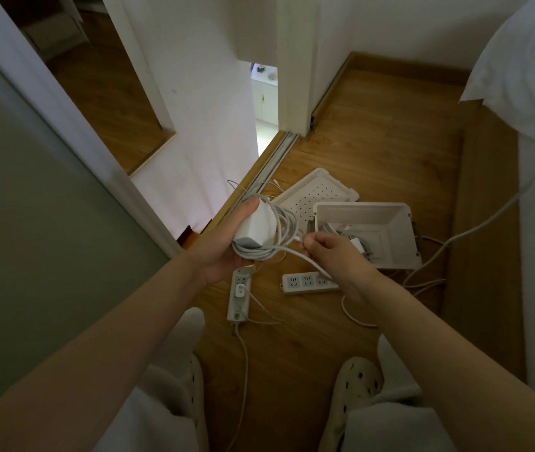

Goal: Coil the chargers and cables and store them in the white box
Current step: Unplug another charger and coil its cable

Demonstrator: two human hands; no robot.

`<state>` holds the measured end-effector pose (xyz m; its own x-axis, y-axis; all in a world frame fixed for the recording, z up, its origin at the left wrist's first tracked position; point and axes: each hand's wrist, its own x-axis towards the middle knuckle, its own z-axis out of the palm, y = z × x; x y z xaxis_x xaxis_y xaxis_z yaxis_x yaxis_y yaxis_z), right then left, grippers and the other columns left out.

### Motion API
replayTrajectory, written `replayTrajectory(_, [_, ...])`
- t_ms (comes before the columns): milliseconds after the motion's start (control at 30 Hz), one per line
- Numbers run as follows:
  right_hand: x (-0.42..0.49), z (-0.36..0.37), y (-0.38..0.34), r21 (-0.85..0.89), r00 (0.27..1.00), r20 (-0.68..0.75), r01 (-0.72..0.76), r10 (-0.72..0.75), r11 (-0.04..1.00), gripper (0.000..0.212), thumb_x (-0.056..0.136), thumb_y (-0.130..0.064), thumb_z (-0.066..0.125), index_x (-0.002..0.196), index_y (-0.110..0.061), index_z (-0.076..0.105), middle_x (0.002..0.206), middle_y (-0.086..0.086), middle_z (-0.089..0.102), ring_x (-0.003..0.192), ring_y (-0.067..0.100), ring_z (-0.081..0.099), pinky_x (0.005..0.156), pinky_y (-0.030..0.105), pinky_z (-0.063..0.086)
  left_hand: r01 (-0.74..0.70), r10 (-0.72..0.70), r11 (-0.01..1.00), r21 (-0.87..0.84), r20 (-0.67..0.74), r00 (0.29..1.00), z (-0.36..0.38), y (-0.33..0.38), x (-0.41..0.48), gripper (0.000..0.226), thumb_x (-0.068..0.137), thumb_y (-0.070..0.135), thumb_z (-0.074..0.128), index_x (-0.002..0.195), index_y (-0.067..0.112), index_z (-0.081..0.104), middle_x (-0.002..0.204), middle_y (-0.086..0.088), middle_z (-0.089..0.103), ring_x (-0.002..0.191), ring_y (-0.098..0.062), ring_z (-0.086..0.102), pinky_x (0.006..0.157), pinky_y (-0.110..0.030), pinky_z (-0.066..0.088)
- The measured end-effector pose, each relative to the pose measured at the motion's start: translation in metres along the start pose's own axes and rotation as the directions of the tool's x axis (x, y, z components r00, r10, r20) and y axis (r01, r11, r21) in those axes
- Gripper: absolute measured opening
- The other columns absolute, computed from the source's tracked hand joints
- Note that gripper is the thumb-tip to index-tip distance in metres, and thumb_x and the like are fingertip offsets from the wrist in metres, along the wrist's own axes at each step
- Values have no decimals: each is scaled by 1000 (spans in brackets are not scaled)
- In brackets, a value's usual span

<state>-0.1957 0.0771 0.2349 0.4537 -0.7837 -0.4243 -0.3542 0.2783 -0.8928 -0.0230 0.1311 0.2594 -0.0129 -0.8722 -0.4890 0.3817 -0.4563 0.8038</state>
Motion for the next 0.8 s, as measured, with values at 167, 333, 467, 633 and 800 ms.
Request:
replayTrajectory(167, [-3,4,0,133,992,115,-70,55,989,27,98,-20,43,75,-17,57,67,-1,47,52,6,37,40,13,32,42,-42,999,22,-7,999,-2,-3,3,49,74,52,54,115,24,53,103,-9,59,84,-18,62,72,-30,53])
replayTrajectory(333, [-4,6,0,311,978,190,-143,86,940,31,99,-20,41,72,-18,56,67,-4,50,45,1,40,39,12,32,50,-53,995,-92,-34,998,-4,-1,3,41,78,49,55,109,20,56,95,-9,62,79,-18,62,69,-27,51])
replayTrajectory(467, [-3,4,-3,365,978,202,-114,41,924,29,99,-18,40,73,-16,55,67,-3,48,46,2,37,39,13,28,21,-28,975,-220,-31,999,-5,2,1,41,83,47,53,110,16,56,92,-10,62,73,-17,62,59,-23,54])
replayTrajectory(633, [0,5,-1,412,973,230,-124,28,903,28,99,-19,40,76,-15,56,68,-3,46,48,2,36,41,13,28,41,-51,960,-276,-27,998,-9,1,2,53,81,49,55,120,13,52,91,-11,61,68,-16,61,50,-20,54])
replayTrajectory(800, [-2,10,0,357,968,243,-146,59,923,26,98,-16,41,79,-15,59,65,-4,53,46,1,39,39,10,29,95,-93,991,-94,22,995,-6,-2,3,57,76,52,57,119,15,54,97,-11,62,73,-17,61,51,-22,52])
